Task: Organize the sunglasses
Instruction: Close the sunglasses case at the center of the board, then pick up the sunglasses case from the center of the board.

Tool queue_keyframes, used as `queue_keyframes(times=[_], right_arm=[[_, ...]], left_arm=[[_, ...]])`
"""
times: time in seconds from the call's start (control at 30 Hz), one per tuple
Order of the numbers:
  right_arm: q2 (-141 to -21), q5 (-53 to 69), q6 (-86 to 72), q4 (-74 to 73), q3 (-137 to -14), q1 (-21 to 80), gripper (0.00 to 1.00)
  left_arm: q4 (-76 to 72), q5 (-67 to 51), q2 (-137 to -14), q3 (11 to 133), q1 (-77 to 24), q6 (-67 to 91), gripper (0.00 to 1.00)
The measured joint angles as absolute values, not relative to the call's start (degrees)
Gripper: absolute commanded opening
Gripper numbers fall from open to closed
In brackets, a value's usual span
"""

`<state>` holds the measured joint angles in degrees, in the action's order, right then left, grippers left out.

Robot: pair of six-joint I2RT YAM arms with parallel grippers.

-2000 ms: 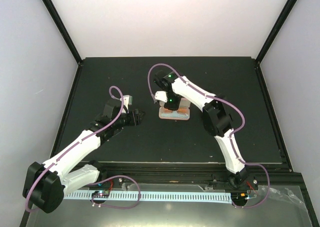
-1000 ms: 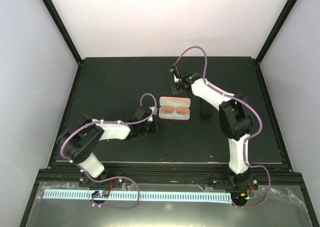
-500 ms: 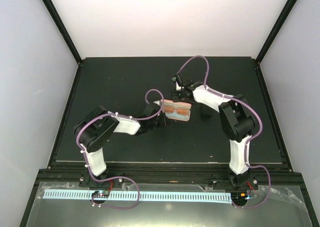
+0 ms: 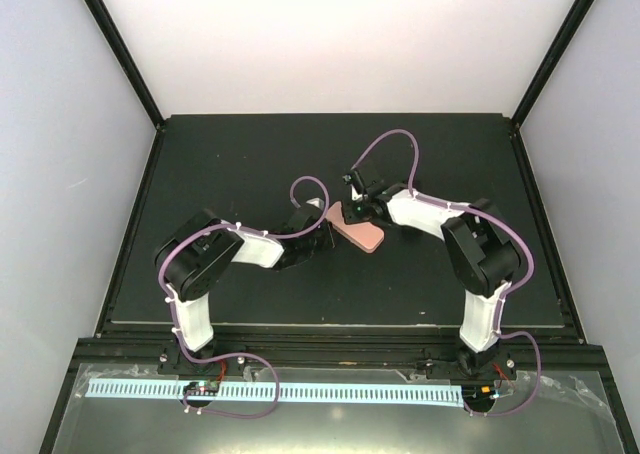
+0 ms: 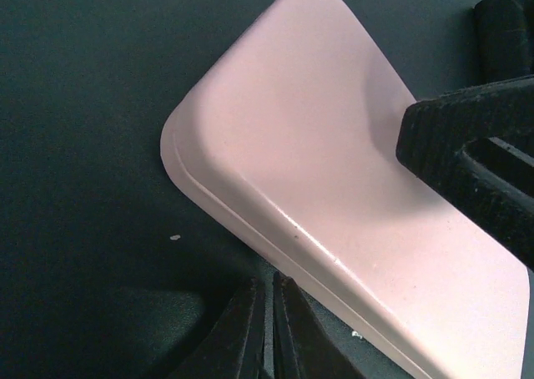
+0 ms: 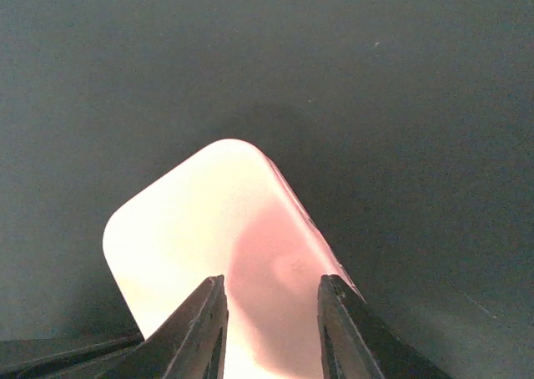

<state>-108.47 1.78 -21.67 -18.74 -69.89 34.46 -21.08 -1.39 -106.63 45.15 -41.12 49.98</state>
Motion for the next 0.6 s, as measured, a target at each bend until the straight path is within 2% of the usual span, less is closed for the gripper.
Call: queue_keyframes(times=[0.07,0.17,0.3,0.6], right_arm=[[-108.25,1.63,-21.85,-18.59,-69.54,34.46,0.38],[-106.78,0.89,-21.69,-18.48,-68.36,34.46,0.58],[-102.02,-0.56,-19.29,-18.09,-66.02,34.44,0.8],[-99.48,1.21,-13.82,-16.69,-63.22,33.85,0.86]], left_arm=[[-21.04,-1.21,-106.61,45.15,-41.12,50.04,0.06],[-19.88,-0.36,-105.43,44.56,-41.12,50.02,0.08],[-14.63,1.98,-99.53,41.63,-41.12,48.77,0.15],[-4.82,4.67,-79.33,38.72,-40.14,44.47,0.37]])
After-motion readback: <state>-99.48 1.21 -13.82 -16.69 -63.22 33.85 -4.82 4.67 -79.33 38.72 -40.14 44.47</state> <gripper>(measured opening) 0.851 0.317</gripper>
